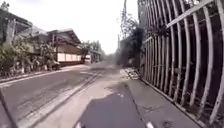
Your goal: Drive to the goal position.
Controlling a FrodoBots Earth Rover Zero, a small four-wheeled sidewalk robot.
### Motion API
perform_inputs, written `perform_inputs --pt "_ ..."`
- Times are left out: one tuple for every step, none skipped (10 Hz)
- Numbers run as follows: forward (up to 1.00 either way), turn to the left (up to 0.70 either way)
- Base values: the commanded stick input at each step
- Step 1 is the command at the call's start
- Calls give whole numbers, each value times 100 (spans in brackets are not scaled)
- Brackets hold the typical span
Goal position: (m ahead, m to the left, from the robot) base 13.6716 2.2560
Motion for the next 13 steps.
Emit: perform_inputs --pt "70 13" --pt "70 14" --pt "70 14" --pt "70 14" --pt "70 14" --pt "70 12" --pt "70 9" --pt "70 2" --pt "70 1" --pt "70 1" --pt "70 1" --pt "70 1" --pt "70 1"
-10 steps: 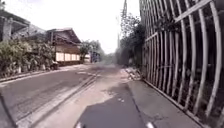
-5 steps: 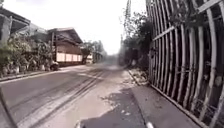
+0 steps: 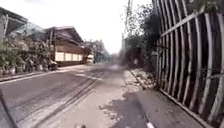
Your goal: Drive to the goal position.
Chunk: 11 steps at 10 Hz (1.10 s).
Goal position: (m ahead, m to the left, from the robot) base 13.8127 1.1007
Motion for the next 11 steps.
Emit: perform_inputs --pt "70 1" --pt "70 1" --pt "70 1" --pt "70 1" --pt "70 5" --pt "70 11" --pt "70 14" --pt "70 14" --pt "70 14" --pt "70 14" --pt "70 14"
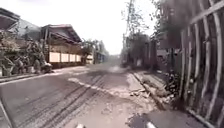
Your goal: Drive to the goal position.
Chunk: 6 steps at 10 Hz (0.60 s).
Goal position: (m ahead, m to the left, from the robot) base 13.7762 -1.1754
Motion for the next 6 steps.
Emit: perform_inputs --pt "70 13" --pt "70 9" --pt "70 2" --pt "70 1" --pt "70 1" --pt "68 1"
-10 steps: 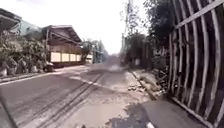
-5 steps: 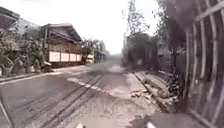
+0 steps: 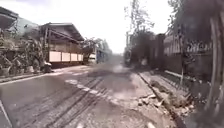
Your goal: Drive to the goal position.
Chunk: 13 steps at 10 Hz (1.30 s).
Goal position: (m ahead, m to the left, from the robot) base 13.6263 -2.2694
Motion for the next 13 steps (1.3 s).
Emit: perform_inputs --pt "14 2" --pt "5 2" --pt "5 2" --pt "5 2" --pt "5 2" --pt "5 2" --pt "5 2" --pt "5 2" --pt "5 2" --pt "5 2" --pt "5 2" --pt "5 2" --pt "5 2"
